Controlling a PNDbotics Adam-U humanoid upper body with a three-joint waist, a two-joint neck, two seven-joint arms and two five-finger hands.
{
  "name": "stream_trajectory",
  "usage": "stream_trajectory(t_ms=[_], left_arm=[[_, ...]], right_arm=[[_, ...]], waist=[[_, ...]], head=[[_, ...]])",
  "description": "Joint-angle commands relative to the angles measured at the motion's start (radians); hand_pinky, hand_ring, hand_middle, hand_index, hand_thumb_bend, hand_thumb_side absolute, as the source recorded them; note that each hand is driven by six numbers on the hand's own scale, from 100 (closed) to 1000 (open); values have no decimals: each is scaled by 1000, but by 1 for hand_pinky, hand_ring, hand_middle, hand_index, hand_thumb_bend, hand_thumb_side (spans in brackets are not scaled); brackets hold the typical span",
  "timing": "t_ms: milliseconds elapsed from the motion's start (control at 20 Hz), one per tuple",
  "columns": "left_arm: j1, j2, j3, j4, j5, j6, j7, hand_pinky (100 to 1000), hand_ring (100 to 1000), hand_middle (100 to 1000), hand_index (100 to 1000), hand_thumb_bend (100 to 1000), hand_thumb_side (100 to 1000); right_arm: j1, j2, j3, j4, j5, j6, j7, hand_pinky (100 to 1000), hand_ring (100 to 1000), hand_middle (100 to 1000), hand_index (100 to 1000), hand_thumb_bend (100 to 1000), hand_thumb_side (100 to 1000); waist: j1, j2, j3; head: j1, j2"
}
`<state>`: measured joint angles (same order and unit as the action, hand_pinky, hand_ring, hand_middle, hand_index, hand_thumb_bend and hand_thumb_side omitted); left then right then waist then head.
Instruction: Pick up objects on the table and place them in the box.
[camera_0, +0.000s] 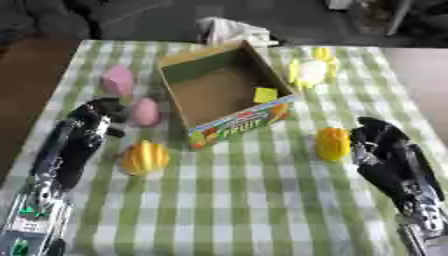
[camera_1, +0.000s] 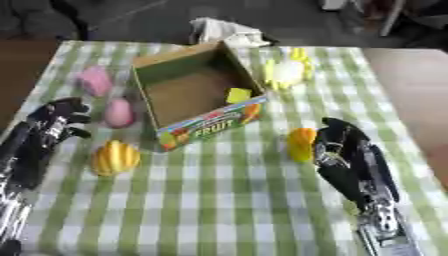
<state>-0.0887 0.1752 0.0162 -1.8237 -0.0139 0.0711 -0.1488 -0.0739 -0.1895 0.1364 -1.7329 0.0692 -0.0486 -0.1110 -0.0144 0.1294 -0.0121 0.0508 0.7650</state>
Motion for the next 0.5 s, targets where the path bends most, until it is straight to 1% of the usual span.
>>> stream_trajectory(t_ms=[50, 500], left_arm=[[-7, 5, 6, -14, 3, 0, 1, 616, 710, 689, 793, 157, 624], [-8, 5, 5, -14, 3, 1, 1, 616, 710, 689, 793, 158, 623]], right_arm=[[-8, -5, -5, -22, 4, -3, 0, 670, 688, 620, 780, 100, 215], [-8, -6, -4, -22, 5, -3, 1, 670, 688, 620, 781, 100, 216]], waist=[[2, -11, 0], [1, -11, 2]], head=[[2, 5], [3, 5]])
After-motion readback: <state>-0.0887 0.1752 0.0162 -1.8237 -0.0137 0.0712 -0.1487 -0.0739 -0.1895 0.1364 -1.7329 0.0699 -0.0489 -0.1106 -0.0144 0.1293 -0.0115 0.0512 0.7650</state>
